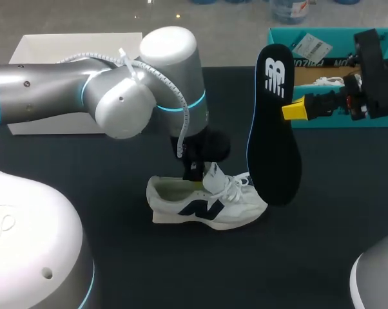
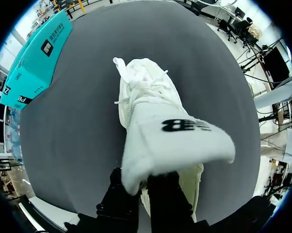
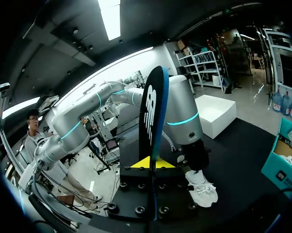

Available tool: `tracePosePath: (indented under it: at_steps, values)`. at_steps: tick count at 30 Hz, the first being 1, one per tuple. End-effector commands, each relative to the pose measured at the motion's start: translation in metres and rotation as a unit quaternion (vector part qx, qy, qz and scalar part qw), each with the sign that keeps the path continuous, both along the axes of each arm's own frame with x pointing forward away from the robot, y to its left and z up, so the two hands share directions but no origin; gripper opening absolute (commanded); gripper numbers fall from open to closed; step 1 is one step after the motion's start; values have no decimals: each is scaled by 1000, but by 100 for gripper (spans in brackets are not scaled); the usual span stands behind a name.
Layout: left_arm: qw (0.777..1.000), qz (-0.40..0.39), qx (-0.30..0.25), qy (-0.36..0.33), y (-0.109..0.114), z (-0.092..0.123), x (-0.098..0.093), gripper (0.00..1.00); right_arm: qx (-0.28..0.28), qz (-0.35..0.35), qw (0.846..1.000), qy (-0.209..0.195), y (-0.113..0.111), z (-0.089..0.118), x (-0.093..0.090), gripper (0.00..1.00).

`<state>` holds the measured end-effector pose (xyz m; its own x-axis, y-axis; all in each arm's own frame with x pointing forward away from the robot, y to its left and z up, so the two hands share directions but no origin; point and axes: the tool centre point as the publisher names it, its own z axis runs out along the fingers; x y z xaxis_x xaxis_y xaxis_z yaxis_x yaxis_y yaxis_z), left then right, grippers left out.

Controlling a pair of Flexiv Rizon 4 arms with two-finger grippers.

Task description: Take the shoe out of the shoebox, open the shoe tongue, remove and reinsert the insole, then place the shoe into the shoebox

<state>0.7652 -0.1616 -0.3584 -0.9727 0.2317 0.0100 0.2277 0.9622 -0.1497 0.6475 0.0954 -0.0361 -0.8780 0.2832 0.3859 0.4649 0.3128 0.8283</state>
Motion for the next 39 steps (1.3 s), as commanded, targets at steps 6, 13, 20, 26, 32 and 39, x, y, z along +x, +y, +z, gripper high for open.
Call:
tracePosePath:
  at_steps: [6,13,20,26,32,39]
  values:
    - [984,-166,13,64,2,30,6,0,-2,2,1000,2,3,0,3,0]
    - [939,-321,11,120,3,36,14,0,-2,2,1000,2,3,0,3,0]
    - [870,-471,15,142,3,39,18,0,-2,2,1000,2,3,0,3,0]
    - [807,-572,6,143,6,45,26,0,-2,2,1000,2,3,0,3,0]
    - [761,-637,11,124,8,48,31,0,-2,2,1000,2,3,0,3,0]
    - [737,-668,27,103,5,49,30,0,-2,2,1000,2,3,0,3,0]
